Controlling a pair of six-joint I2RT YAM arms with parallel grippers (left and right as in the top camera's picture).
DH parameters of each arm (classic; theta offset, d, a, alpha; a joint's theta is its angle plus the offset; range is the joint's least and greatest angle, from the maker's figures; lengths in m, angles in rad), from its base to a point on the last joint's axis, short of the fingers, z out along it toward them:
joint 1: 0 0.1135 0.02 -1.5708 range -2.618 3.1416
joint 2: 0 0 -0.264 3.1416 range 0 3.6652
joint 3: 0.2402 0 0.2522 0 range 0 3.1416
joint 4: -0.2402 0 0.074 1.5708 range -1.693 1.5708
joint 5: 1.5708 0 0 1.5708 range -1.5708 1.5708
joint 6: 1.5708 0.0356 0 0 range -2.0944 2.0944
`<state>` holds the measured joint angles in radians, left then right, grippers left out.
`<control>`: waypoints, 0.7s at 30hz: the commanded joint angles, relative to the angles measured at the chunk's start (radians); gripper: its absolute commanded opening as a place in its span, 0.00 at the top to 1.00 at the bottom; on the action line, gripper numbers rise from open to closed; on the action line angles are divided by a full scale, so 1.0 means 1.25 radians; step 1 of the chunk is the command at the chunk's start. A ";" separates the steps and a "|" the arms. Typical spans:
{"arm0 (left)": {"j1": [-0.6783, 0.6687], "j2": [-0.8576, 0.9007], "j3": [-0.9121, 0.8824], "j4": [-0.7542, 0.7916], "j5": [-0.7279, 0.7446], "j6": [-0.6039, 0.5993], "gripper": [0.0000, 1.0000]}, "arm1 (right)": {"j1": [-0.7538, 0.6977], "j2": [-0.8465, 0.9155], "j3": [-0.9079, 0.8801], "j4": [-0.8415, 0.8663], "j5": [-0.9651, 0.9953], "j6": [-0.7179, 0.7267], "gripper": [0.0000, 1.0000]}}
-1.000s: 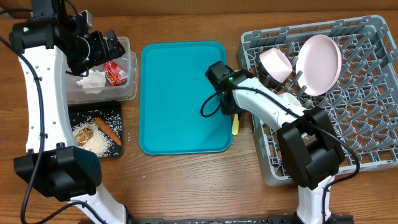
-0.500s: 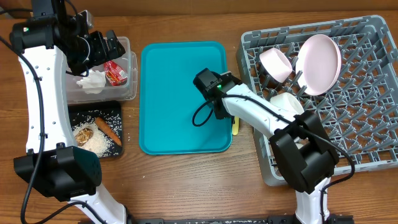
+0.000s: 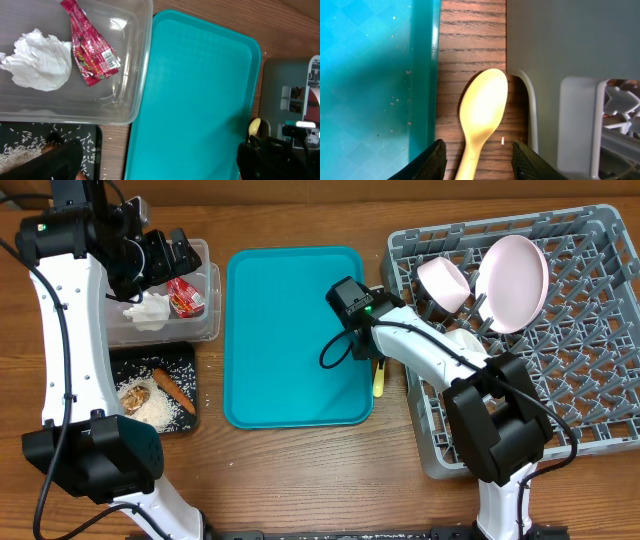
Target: Sort waste into correct bins and load items into the dishwasher
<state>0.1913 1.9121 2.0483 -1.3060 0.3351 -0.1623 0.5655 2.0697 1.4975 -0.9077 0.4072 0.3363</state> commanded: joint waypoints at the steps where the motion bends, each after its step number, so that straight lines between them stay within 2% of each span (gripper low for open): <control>1: -0.007 -0.008 0.014 0.001 -0.005 0.001 0.00 | 0.003 0.012 -0.004 0.004 -0.004 0.002 0.55; 16: -0.007 -0.008 0.014 0.001 -0.005 0.001 0.00 | 0.005 0.069 -0.005 -0.017 -0.008 0.031 0.56; 21: -0.007 -0.008 0.014 0.001 -0.005 0.001 0.00 | 0.007 0.070 -0.005 -0.016 -0.034 0.031 0.69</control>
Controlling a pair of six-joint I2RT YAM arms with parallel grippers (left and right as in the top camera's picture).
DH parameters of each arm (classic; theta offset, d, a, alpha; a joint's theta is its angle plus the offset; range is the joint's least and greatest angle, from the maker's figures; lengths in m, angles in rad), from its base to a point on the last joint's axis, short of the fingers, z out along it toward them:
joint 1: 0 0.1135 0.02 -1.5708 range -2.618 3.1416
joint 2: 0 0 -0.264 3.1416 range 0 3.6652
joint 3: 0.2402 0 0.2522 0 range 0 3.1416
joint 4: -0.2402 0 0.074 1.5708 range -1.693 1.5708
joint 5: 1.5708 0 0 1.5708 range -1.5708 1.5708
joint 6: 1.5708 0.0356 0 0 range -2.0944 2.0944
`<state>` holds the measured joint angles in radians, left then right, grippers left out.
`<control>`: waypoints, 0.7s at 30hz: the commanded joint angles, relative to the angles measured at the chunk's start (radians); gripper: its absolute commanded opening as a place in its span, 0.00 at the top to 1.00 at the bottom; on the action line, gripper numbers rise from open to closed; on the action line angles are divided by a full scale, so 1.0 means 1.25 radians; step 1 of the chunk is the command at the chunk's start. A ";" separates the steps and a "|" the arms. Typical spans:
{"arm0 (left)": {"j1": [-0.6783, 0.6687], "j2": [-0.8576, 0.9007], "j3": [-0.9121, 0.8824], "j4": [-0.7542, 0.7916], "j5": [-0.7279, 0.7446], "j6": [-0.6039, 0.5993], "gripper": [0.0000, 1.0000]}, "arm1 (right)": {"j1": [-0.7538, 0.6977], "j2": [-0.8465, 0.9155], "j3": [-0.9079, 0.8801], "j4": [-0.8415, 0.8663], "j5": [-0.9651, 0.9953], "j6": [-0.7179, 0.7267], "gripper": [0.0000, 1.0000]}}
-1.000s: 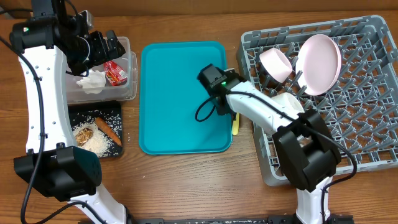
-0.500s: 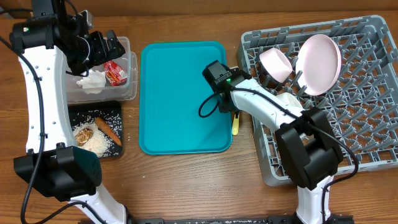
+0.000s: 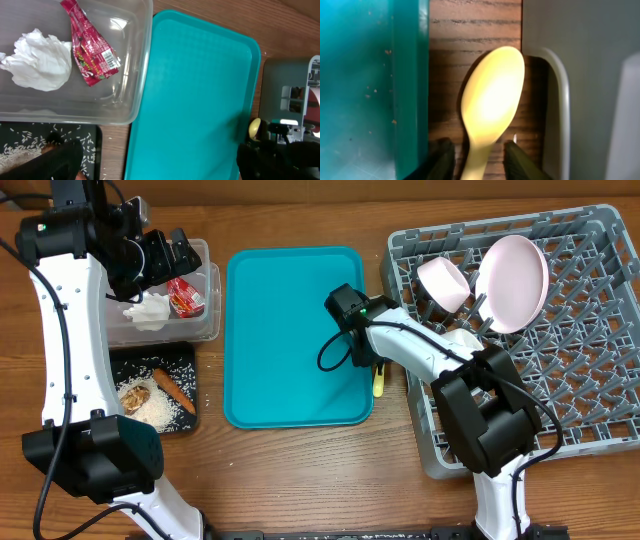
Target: Sort waste into correct bins and load items into the dishwasher
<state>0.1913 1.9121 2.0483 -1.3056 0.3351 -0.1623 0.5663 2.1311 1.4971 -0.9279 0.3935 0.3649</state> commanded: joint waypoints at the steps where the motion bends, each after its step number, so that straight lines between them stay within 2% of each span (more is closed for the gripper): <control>1: -0.007 -0.008 0.014 0.000 -0.005 0.001 0.00 | 0.006 0.020 -0.005 -0.001 -0.027 0.008 0.71; 21: -0.007 -0.008 0.014 0.000 -0.005 0.001 0.00 | 0.004 0.020 -0.005 -0.041 -0.133 0.002 0.71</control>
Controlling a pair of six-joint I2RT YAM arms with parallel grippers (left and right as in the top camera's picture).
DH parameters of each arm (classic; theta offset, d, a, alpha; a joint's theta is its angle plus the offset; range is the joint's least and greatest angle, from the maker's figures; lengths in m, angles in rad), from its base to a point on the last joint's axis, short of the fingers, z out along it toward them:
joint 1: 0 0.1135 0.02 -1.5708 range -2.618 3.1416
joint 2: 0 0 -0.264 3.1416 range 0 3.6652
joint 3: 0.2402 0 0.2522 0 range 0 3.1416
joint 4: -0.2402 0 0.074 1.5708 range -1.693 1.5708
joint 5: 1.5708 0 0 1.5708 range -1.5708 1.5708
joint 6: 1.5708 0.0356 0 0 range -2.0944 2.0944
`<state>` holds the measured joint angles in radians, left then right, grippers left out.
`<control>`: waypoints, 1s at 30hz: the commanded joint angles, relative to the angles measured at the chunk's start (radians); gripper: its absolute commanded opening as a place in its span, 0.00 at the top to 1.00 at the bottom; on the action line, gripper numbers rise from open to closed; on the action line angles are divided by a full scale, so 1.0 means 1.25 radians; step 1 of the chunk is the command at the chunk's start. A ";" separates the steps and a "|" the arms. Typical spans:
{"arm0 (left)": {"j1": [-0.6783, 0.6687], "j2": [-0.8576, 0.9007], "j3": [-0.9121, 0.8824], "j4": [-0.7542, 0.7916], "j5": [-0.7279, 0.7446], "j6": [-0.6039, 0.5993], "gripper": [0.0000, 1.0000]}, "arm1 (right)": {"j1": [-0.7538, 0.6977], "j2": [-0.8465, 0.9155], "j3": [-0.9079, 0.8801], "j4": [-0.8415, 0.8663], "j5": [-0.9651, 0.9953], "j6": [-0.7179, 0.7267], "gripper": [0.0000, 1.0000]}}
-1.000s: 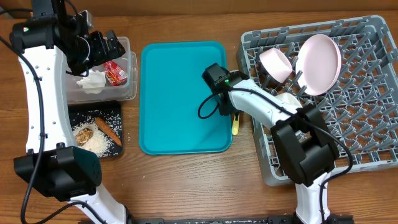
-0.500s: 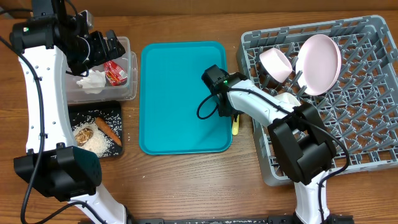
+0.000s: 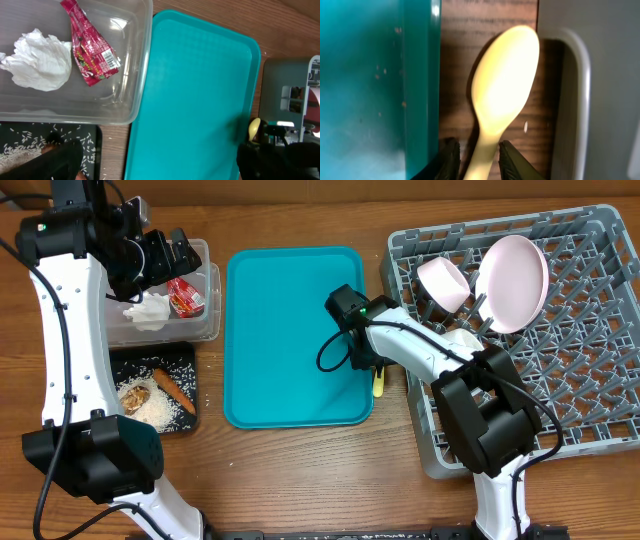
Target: Sort waste into correct bins and load items into the dishwasher
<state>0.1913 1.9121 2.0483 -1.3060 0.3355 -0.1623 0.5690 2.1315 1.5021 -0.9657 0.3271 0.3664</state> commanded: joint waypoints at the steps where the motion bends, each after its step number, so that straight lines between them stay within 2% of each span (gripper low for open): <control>1: -0.007 -0.008 0.014 0.001 -0.005 0.001 0.00 | 0.002 0.020 -0.009 -0.014 -0.085 0.001 0.71; 7: -0.007 -0.008 0.014 0.001 -0.005 0.001 0.00 | 0.002 0.020 -0.009 -0.029 -0.104 0.001 0.72; 13: -0.007 -0.008 0.014 0.001 -0.005 0.001 0.00 | 0.002 0.020 -0.009 -0.027 -0.104 0.001 0.92; 23: -0.007 -0.008 0.014 0.001 -0.005 0.001 0.00 | 0.002 0.020 -0.001 -0.031 -0.074 0.001 0.96; 30: -0.007 -0.008 0.014 0.001 -0.005 0.001 0.00 | 0.001 0.009 0.112 -0.133 -0.046 0.000 0.96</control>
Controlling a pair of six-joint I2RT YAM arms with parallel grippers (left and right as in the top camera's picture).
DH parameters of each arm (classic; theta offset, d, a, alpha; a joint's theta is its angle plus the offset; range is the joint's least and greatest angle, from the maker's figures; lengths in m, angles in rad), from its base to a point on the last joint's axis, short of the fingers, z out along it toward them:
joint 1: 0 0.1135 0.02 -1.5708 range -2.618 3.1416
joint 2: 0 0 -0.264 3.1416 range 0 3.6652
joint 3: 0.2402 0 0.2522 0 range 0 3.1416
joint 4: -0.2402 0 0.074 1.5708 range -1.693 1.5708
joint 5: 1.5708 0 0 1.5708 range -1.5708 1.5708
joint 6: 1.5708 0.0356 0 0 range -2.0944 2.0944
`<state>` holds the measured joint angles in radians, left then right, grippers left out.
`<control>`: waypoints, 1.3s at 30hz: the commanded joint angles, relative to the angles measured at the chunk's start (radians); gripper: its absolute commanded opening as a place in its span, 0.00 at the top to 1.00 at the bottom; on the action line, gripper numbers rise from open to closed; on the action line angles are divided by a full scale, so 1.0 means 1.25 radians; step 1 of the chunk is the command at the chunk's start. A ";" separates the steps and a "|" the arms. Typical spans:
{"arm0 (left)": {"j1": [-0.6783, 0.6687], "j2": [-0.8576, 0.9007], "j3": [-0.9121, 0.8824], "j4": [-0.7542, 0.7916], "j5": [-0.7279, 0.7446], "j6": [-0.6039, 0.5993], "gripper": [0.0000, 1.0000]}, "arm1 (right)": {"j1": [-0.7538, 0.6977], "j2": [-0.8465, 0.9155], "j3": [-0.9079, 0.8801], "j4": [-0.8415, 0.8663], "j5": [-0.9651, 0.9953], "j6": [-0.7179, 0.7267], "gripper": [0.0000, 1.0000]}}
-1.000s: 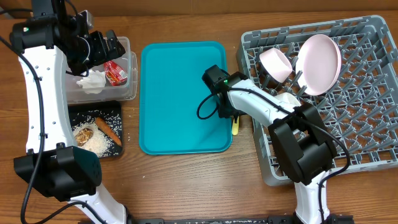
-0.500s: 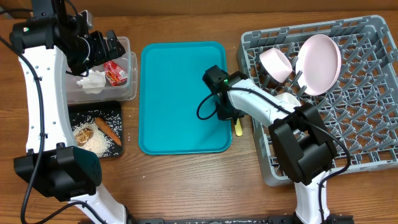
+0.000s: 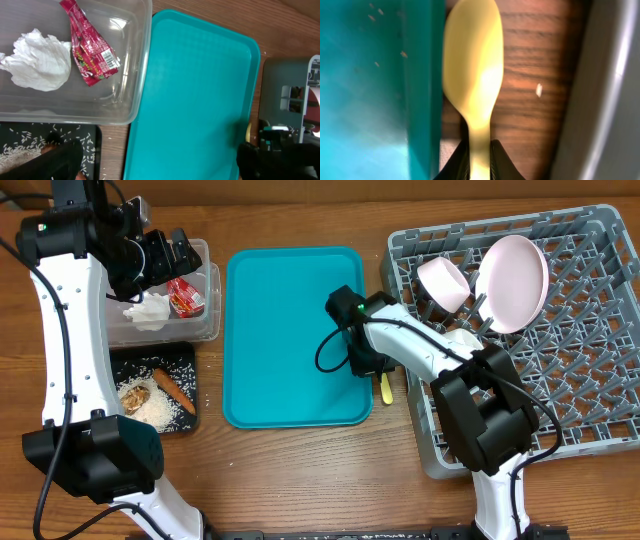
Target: Sort waste into correct bins and load items into the dishwasher
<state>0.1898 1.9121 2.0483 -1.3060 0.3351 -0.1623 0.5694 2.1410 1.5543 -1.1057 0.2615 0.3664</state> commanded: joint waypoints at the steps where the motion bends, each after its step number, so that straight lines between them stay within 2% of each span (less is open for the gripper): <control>1: -0.005 -0.008 0.014 0.001 -0.005 0.001 0.00 | 0.000 -0.002 0.093 -0.039 0.009 0.000 0.96; 6: -0.005 -0.008 0.014 0.001 -0.005 0.001 0.00 | 0.000 -0.006 0.214 -0.128 0.013 -0.007 0.96; 16: -0.005 -0.008 0.014 0.001 -0.005 0.001 0.00 | -0.032 -0.034 0.356 -0.246 0.015 -0.015 0.96; 18: -0.005 -0.008 0.014 0.001 -0.005 0.001 0.00 | -0.051 -0.059 0.401 -0.277 0.014 -0.049 0.96; 21: -0.005 -0.008 0.014 0.001 -0.005 0.001 0.00 | -0.078 -0.087 0.443 -0.328 0.017 -0.178 0.96; 26: -0.005 -0.008 0.014 0.001 -0.005 0.001 0.00 | -0.142 -0.096 0.425 -0.364 0.071 -0.198 0.96; 32: -0.005 -0.008 0.014 0.001 -0.005 0.001 0.00 | -0.211 -0.096 0.364 -0.318 0.002 -0.232 0.96; 39: -0.005 -0.008 0.014 0.001 -0.005 0.001 0.00 | -0.212 -0.096 0.331 -0.295 -0.031 -0.258 0.96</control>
<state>0.1898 1.9121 2.0483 -1.3060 0.3351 -0.1623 0.2928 2.0319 1.9827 -1.4830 0.2543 0.0765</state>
